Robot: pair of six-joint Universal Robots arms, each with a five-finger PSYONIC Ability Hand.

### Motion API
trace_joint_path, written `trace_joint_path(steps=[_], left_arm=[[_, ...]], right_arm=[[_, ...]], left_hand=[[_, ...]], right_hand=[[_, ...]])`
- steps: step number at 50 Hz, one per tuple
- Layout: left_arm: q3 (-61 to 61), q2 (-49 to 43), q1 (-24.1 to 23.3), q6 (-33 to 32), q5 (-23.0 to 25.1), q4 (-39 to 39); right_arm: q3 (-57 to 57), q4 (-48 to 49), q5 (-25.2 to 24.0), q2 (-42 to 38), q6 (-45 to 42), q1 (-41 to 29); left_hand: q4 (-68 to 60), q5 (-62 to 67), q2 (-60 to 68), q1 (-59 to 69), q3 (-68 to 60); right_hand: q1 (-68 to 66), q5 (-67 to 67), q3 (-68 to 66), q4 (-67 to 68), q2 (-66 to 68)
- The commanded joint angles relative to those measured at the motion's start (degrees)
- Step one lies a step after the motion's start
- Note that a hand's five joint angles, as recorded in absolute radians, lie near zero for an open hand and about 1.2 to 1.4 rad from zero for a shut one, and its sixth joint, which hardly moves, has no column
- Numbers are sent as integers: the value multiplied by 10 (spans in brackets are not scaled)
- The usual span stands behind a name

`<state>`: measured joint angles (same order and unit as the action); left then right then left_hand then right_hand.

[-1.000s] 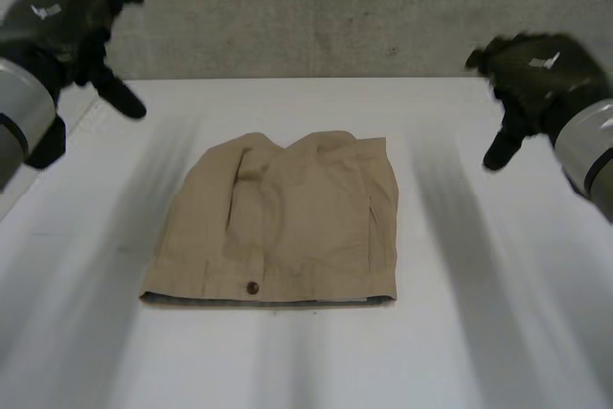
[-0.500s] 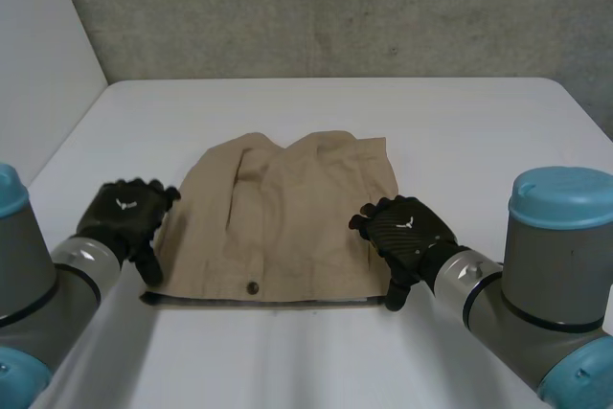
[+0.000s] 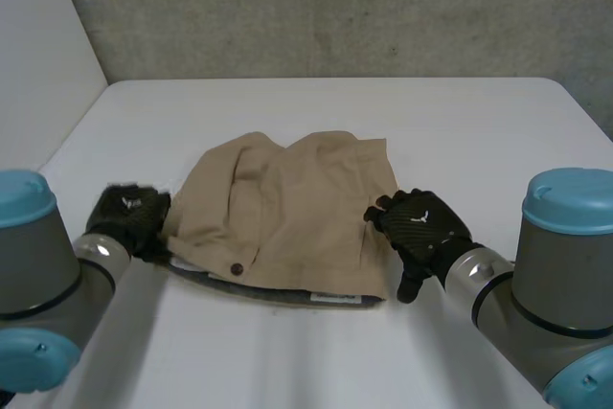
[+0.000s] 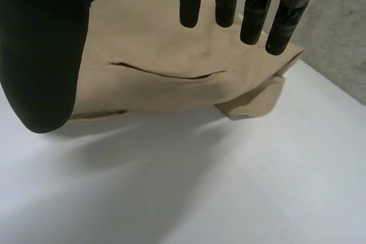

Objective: Fold the shorts.

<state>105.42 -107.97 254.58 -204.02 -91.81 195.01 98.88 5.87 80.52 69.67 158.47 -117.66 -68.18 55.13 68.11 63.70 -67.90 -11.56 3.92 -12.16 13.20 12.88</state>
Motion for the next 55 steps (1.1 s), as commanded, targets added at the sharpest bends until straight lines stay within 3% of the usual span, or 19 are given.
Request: trace_joint_path(steps=[1, 9, 10, 11, 22, 28, 32, 34, 36, 39, 44, 45, 55], left_arm=[[-148, 137, -39, 3, -73, 5], [-312, 191, -91, 11, -84, -1], [-350, 181, -154, 10, -85, 2], [-355, 171, -170, 9, -85, 3], [-355, -48, -341, 7, -80, -2], [-301, -141, -403, 17, -80, -4], [-288, -172, -454, 35, -74, -2], [-290, -172, -467, 36, -76, 1], [-295, -167, -475, 35, -77, 5], [-305, -132, -472, 31, -78, 23], [-302, -87, -432, 31, -79, 25], [-293, -60, -399, 35, -79, 22], [-184, 38, -268, 28, -68, 6]], right_arm=[[0, 12, 24, 30, 0, 1], [-1, 26, 67, 64, 1, 30], [-1, 27, 68, 67, 1, 36], [-1, 27, 68, 71, 1, 42], [-7, 27, 68, 77, 1, 83], [-10, 27, 67, 77, 0, 105], [-13, 27, 65, 76, -1, 113], [-13, 27, 65, 76, -1, 114], [-13, 27, 64, 76, -1, 114], [-13, 27, 64, 76, -1, 113], [-12, 25, 62, 76, 0, 111], [-12, 23, 62, 76, 0, 111], [-11, 2, 25, 89, -6, 102]], left_hand=[[-118, 149, 119, 163, -121], [-118, 149, 119, 163, -121], [-118, 149, 119, 163, -121], [-118, 149, 119, 163, -121], [-118, 149, 119, 163, -121], [-118, 149, 119, 163, -121], [286, -255, -285, -241, 283], [342, -312, -342, -298, 340], [361, -330, -360, -316, 358], [509, -478, -508, -464, 506], [541, -510, -540, -496, 538], [541, -510, -540, -496, 538], [519, -489, -518, -474, 516]], right_hand=[[15, -38, 21, -31, -28], [16, -39, 22, -32, -29], [16, -39, 22, -32, -29], [16, -39, 22, -32, -29], [16, -39, 22, -32, -29], [16, -39, 22, -32, -29], [16, -39, 22, -32, -29], [16, -39, 22, -32, -29], [16, -39, 22, -32, -29], [16, -39, 22, -32, -29], [16, -39, 22, -32, -29], [16, -39, 22, -32, -29], [16, -39, 22, -32, -29]])
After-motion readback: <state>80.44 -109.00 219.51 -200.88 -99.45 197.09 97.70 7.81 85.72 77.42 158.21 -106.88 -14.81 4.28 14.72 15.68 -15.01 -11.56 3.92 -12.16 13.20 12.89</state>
